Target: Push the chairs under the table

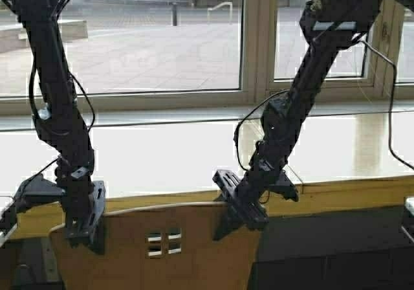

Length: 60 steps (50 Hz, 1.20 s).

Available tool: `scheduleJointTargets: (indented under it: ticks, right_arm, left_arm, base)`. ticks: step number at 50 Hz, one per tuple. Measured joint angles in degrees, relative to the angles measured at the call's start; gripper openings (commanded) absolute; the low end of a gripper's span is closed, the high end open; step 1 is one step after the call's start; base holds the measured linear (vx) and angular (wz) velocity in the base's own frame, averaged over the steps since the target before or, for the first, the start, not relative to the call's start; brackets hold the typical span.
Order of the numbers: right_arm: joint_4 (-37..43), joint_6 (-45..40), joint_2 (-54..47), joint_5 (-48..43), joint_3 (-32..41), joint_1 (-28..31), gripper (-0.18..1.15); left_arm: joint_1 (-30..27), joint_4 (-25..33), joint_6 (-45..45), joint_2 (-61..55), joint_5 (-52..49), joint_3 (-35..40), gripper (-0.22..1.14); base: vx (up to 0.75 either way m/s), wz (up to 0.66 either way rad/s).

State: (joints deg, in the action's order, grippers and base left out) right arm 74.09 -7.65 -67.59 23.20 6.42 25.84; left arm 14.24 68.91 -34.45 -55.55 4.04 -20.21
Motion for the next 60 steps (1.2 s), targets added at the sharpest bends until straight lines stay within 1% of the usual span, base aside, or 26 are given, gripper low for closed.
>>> scheduleJointTargets:
  ticks: [24, 27, 30, 33, 36, 40, 41, 43, 45, 47, 50, 56, 60]
  right_arm:
    - [0.0, 0.0, 0.1, -0.9, -1.1, 0.0, 0.11]
    - [0.0, 0.0, 0.1, -1.0, -1.1, 0.0, 0.13]
    - [0.0, 0.0, 0.1, -1.0, -1.1, 0.0, 0.19]
    - [-0.2, -0.1, 0.2, -1.0, -1.2, 0.0, 0.33]
    - [-0.4, 0.0, 0.4, -1.0, -1.5, 0.0, 0.54]
    - [-1.1, 0.7, 0.5, -1.1, -1.8, 0.1, 0.84]
    - [-1.6, 1.8, 0.5, -1.0, -1.8, 0.1, 0.94]
    - [-2.2, 3.6, 0.6, -0.9, -1.8, 0.1, 1.04]
    - [-2.7, 4.5, 0.8, -0.9, -1.8, 0.1, 1.07]
    - [-2.9, 4.9, 1.0, -0.8, -2.0, 0.1, 1.05]
    - [-3.0, 4.7, 1.4, -0.9, -2.4, 0.1, 1.03]
    - [-3.1, 4.9, 2.6, -1.1, -3.5, 0.2, 1.04]
    - [-3.2, 4.9, 4.0, -1.3, -5.5, 0.5, 1.04]
  left_arm:
    - [-0.1, -0.1, 0.2, -0.5, -0.6, 0.5, 0.04]
    - [-0.3, -0.1, 0.2, -0.5, -1.1, 0.4, 0.05]
    - [-0.3, -0.1, 0.2, -0.5, -1.6, 0.5, 0.07]
    - [-0.3, -0.1, 0.2, -0.6, -2.0, 0.5, 0.13]
    - [-0.4, -0.1, 0.2, -0.6, -2.6, 0.5, 0.24]
    - [-0.4, -0.7, 0.4, -0.6, -3.0, 0.5, 0.46]
    - [-0.4, -1.0, 0.5, -0.6, -3.1, 0.5, 0.52]
    - [-0.4, -1.7, 1.0, -0.6, -3.3, 0.8, 0.64]
    - [-0.4, -2.3, 1.8, -0.6, -3.4, 1.1, 0.75]
    - [-0.4, -2.6, 2.5, -0.6, -3.5, 1.3, 0.85]
    - [-0.4, -2.9, 3.3, -0.2, -4.3, 1.7, 0.93]
    - [-0.7, -3.1, 3.7, 0.8, -6.5, 1.6, 0.94]
    - [-0.6, -2.9, 3.2, 2.6, -8.5, -0.1, 0.94]
  base:
    - [0.12, 0.05]
    - [0.07, 0.01]
    - [0.06, 0.00]
    - [0.04, 0.01]
    - [0.03, 0.01]
    - [0.01, 0.01]
    - [0.00, 0.00]
    - [0.00, 0.00]
    - [0.00, 0.00]
    - [-0.01, 0.00]
    - [-0.01, 0.00]
    - [-0.01, -0.01]
    - [0.00, 0.00]
